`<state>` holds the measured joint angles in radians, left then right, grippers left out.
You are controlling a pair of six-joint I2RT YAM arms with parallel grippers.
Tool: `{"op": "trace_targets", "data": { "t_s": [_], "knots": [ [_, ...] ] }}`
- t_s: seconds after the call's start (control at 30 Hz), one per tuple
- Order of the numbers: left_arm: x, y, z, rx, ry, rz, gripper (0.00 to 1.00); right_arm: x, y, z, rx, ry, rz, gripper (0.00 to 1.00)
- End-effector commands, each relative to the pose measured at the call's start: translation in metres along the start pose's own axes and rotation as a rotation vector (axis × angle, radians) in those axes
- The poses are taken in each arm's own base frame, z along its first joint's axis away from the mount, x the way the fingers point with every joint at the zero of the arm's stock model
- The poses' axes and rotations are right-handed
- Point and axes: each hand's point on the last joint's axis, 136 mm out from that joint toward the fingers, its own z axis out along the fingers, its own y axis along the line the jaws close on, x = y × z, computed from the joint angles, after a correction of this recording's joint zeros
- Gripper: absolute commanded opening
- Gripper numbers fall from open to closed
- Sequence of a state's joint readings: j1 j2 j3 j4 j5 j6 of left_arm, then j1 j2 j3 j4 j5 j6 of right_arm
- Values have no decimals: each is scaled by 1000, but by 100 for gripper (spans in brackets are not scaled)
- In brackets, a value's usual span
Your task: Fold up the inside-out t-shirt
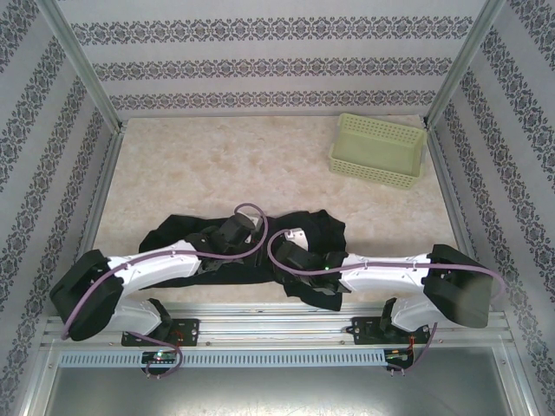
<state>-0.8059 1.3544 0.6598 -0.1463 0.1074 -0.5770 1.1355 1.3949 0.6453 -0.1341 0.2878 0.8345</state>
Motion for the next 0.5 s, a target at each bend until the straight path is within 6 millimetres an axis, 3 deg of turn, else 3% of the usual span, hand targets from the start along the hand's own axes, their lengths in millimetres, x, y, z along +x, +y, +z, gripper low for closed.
{"op": "trace_targets", "data": {
  "t_s": [0.0,0.27,0.47],
  "knots": [
    [10,-8,3,14,50,11,33,-17,-1,-7,41,-39,2,45],
    [7,-23,-3,96,0,17,6,-17,-8,11,85,19,24,46],
    [-1,-36,-18,203,-88,3,0,-17,-8,21,82,35,38,43]
  ]
}}
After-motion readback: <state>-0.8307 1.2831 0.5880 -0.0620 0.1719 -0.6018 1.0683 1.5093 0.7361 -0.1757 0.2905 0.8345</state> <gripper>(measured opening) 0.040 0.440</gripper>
